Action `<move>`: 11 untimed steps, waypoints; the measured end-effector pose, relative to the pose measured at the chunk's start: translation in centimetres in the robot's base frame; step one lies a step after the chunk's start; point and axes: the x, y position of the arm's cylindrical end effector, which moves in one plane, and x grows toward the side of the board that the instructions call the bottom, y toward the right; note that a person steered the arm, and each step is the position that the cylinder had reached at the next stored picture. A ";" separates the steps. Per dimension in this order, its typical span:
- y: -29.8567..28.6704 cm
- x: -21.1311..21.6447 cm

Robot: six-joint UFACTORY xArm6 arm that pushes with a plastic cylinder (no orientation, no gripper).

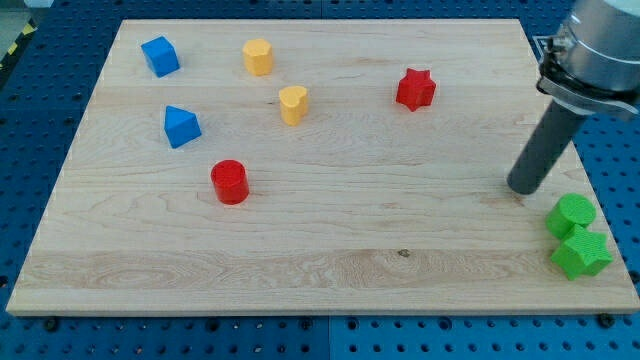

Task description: Slide red star towards top of the board

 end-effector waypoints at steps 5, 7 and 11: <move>-5.4 -8.8; -5.6 -9.0; -7.1 -12.8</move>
